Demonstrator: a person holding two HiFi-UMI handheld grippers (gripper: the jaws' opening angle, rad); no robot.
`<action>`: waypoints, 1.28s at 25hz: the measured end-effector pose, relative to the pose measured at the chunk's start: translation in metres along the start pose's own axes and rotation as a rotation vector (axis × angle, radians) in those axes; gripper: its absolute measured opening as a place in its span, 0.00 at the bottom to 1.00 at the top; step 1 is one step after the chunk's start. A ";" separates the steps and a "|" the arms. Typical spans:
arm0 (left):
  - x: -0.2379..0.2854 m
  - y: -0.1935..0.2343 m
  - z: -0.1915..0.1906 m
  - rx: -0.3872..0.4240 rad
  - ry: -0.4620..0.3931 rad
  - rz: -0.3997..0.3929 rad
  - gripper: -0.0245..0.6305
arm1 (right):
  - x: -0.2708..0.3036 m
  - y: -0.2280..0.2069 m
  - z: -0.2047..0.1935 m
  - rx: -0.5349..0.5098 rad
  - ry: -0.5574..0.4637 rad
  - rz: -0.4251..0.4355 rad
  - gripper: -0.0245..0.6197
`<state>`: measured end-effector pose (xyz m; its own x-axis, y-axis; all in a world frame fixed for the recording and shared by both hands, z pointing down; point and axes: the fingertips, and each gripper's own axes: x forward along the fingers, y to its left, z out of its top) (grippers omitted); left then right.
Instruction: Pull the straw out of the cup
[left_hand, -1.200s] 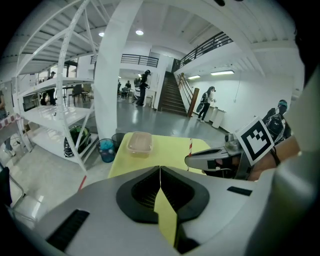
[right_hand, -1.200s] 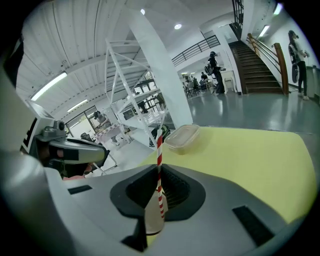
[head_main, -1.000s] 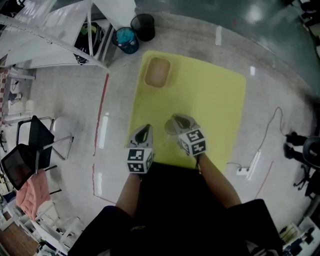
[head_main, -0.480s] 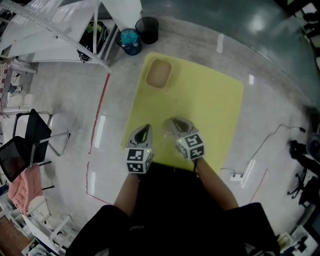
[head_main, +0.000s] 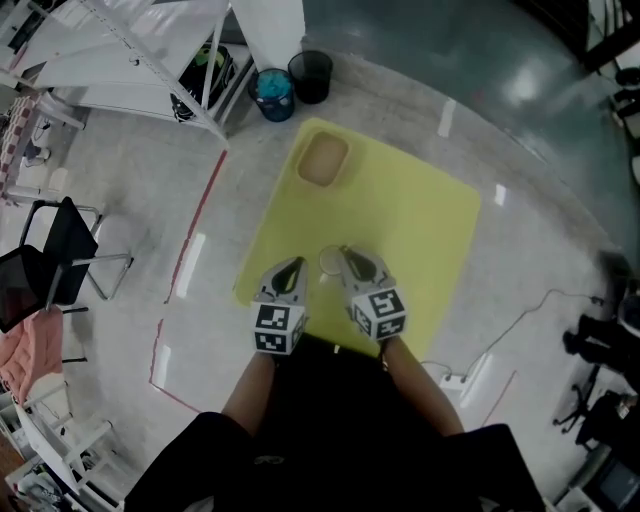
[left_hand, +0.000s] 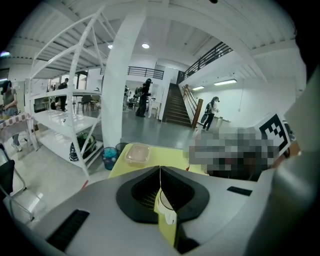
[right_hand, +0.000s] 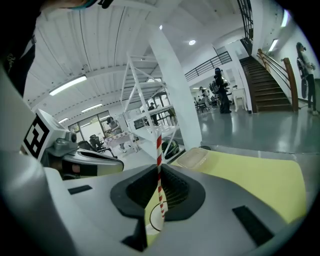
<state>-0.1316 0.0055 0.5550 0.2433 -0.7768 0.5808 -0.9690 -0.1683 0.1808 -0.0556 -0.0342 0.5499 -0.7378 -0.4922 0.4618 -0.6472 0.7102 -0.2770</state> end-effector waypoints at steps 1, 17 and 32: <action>-0.001 -0.002 0.000 0.000 -0.004 0.002 0.11 | -0.002 0.002 0.002 -0.002 -0.009 0.002 0.09; -0.041 -0.037 0.024 0.001 -0.111 0.087 0.11 | -0.057 0.014 0.040 -0.040 -0.130 0.046 0.09; -0.105 -0.074 0.052 0.072 -0.263 0.207 0.10 | -0.117 0.040 0.076 -0.116 -0.280 0.135 0.09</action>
<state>-0.0874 0.0680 0.4393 0.0308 -0.9274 0.3727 -0.9995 -0.0258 0.0185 -0.0097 0.0132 0.4206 -0.8498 -0.4977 0.1734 -0.5258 0.8231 -0.2144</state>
